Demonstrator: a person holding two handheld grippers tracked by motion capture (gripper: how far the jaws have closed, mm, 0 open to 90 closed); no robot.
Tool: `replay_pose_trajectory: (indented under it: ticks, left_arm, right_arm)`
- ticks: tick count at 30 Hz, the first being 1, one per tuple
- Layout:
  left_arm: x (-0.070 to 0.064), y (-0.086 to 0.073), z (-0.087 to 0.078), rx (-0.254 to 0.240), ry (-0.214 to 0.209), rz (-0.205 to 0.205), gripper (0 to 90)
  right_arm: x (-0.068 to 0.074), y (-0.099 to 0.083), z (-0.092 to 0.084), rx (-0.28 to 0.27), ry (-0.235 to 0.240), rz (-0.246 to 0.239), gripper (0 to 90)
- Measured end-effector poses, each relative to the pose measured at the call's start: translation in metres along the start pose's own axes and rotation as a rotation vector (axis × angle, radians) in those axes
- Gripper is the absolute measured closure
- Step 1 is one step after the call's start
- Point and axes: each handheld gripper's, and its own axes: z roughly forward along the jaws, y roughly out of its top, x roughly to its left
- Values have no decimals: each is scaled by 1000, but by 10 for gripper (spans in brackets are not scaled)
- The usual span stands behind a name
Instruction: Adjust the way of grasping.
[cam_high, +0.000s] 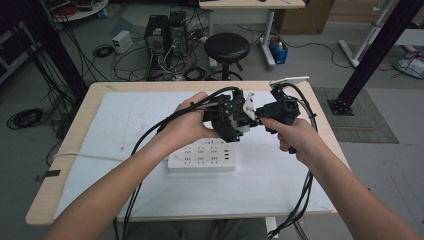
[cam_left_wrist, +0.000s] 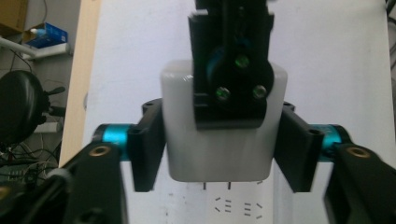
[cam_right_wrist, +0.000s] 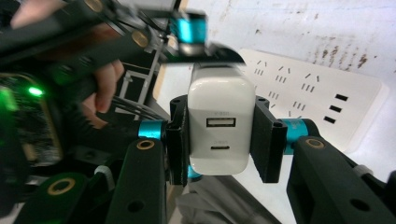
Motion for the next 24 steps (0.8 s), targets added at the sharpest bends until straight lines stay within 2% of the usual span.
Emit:
replay_pose_trajectory:
  ticks: [1,3,4,7,8,9,10,11,12,13,14,16,17,18,19,20,22,24]
  left_arm:
    - [0,0,0,0,0,0,359]
    - [1,-3,-4,6,14,0,330]
    - [2,-7,-6,26,8,5,305]
    - [6,-24,-11,131,-29,-9,287]
    - [8,-32,-12,178,-52,-23,287]
    - [11,-41,-12,230,-83,-48,260]
    - [14,-49,-13,283,-103,-74,260]
    - [16,-59,-15,330,-115,-100,260]
    - [19,-69,-17,373,-142,-132,260]
    - [22,-79,-18,409,-168,-172,260]
    - [25,-90,-20,445,-194,-211,260]
    - [31,-112,-25,503,-206,-273,260]
    - [38,-137,-29,540,-249,-365,260]
    - [38,-137,-29,540,-249,-365,260]
    - [41,-151,-30,559,-274,-417,260]
    - [43,-165,-31,581,-278,-449,260]
    - [47,-188,-33,620,-281,-502,216]
    - [50,-204,-38,624,-276,-539,216]
  right_arm:
    - [0,0,0,0,0,0,622]
    - [1,1,-6,-9,-43,-29,622]
    - [2,2,-10,-26,-77,-56,622]
    - [10,6,-24,-16,-186,-155,622]
    - [10,6,-24,-16,-186,-155,622]
    - [19,10,-31,32,-266,-229,622]
    - [19,10,-31,32,-266,-229,622]
    - [29,14,-36,85,-381,-324,622]
    - [29,14,-36,85,-381,-324,622]
    - [38,18,-38,137,-472,-400,622]
    - [42,20,-39,161,-500,-434,622]
    - [48,23,-38,219,-556,-505,622]
    - [51,25,-38,239,-585,-535,621]
    - [51,25,-38,239,-585,-535,621]
    - [53,26,-37,266,-620,-564,622]
    - [54,26,-36,286,-652,-605,622]
    - [54,29,-35,311,-721,-640,621]
    - [54,29,-34,309,-732,-626,621]
